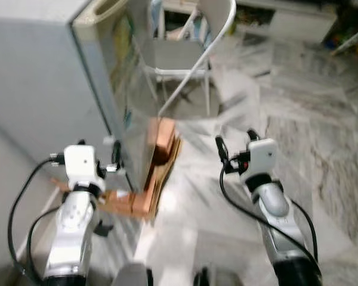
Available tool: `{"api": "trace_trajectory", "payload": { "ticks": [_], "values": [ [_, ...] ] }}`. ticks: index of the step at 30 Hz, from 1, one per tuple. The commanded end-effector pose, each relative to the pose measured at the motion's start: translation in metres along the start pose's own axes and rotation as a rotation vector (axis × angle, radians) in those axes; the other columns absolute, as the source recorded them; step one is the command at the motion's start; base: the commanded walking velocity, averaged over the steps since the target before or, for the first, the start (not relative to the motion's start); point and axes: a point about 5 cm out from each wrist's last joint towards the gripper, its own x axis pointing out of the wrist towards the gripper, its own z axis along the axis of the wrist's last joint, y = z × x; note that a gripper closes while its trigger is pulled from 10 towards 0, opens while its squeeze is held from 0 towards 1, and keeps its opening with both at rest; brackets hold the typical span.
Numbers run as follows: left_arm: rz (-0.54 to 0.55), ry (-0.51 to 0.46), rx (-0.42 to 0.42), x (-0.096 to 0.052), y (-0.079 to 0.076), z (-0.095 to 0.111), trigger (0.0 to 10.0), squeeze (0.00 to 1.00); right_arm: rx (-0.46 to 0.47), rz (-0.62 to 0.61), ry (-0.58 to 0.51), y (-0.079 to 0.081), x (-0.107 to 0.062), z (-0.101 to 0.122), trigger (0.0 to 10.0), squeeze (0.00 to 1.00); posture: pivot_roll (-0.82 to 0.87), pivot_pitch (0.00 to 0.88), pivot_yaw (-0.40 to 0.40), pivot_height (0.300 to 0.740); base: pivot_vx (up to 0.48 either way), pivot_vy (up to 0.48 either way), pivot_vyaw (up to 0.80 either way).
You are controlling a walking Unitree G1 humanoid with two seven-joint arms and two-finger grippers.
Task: Restocking fridge
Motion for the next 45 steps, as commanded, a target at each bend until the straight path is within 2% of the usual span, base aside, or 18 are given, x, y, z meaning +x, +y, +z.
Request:
{"api": "trace_trajectory", "payload": {
  "ticks": [1,15,22,32,39,40,43,45],
  "values": [
    [-0.025,0.013,-0.008,0.000,-0.009,-0.003,10.0,0.00,-0.012,-0.018,-0.003,-0.007,-0.001,0.002,10.0,0.00,0.05,0.093,-0.040,0.740,0.255,0.277,0.00],
    [-0.002,0.025,0.001,0.000,-0.007,-0.004,10.0,0.00,-0.008,-0.017,0.001,-0.007,0.000,0.004,10.0,0.00,0.05,0.097,-0.043,0.740,0.000,0.000,-0.37],
    [-0.026,0.028,0.005,0.008,-0.008,-0.005,10.0,0.00,-0.014,-0.018,0.003,-0.007,-0.001,0.005,10.0,0.00,0.04,0.109,-0.040,0.740,0.000,0.000,0.00],
    [0.015,0.031,0.017,0.018,0.001,-0.005,10.0,0.00,-0.035,-0.011,0.020,-0.014,-0.005,0.005,10.0,0.00,0.03,0.123,-0.035,0.740,0.000,0.000,0.00],
    [0.017,0.029,0.032,0.024,0.001,-0.006,10.0,0.00,-0.002,0.095,0.050,0.000,-0.008,0.003,10.0,0.00,0.03,0.129,-0.040,0.740,0.000,0.000,0.00],
    [0.023,0.029,0.039,0.029,0.002,-0.007,10.0,0.00,0.022,0.150,0.067,0.006,-0.014,0.001,10.0,0.00,0.03,0.126,-0.039,0.740,0.000,0.000,0.00],
    [0.025,0.029,0.041,0.031,0.002,-0.007,10.0,0.00,0.029,0.165,0.073,0.008,-0.016,0.000,10.0,0.00,0.03,0.125,-0.039,0.740,0.000,0.000,0.00],
    [0.025,0.022,0.045,0.037,0.002,-0.005,10.0,0.00,0.049,0.205,0.103,0.011,-0.024,-0.002,10.0,0.00,0.02,0.120,-0.040,0.740,0.000,0.000,0.00]
  ]
}}
